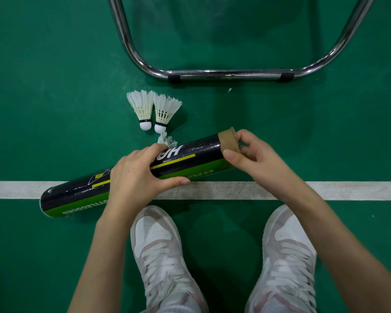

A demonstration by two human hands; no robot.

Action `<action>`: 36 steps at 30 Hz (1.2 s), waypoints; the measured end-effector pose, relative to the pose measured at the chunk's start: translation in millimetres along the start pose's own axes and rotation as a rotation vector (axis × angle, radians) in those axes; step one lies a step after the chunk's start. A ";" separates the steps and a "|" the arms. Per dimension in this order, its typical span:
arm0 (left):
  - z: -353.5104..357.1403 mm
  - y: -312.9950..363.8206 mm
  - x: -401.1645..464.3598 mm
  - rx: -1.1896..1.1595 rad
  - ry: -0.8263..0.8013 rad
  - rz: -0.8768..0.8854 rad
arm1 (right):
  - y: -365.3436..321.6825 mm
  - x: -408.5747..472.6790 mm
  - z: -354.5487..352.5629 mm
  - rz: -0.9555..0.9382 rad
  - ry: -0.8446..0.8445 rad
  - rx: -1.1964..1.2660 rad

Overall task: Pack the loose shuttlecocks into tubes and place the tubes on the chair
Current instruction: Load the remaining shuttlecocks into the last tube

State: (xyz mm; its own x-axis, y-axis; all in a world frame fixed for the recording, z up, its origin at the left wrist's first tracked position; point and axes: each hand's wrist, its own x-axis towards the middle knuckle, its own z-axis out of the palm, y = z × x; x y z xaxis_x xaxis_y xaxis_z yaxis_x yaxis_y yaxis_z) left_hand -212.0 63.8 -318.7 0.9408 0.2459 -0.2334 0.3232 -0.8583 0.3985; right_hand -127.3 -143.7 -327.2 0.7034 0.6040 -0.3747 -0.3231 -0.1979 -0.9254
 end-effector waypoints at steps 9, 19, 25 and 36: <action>8.1 -22.5 -15.1 0.028 -0.090 -0.045 | 3.2 7.8 6.5 -0.070 0.243 -0.324; 13.6 -41.3 -16.4 0.079 -0.161 -0.079 | 7.0 35.3 31.4 -0.040 0.061 -0.396; 16.7 -52.1 -17.1 0.079 -0.198 -0.099 | 10.3 58.3 41.6 -0.002 -0.146 -0.450; 14.4 -57.1 -17.2 0.046 -0.233 -0.156 | 11.1 84.3 52.9 0.059 -0.429 -0.604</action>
State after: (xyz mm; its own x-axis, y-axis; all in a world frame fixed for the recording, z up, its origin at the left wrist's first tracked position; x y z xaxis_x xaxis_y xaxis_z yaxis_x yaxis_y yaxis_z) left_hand -248.2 102.0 -350.3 0.8295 0.2706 -0.4886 0.4521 -0.8391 0.3027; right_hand -105.1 -54.2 -366.1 0.3468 0.8031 -0.4846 0.1384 -0.5548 -0.8204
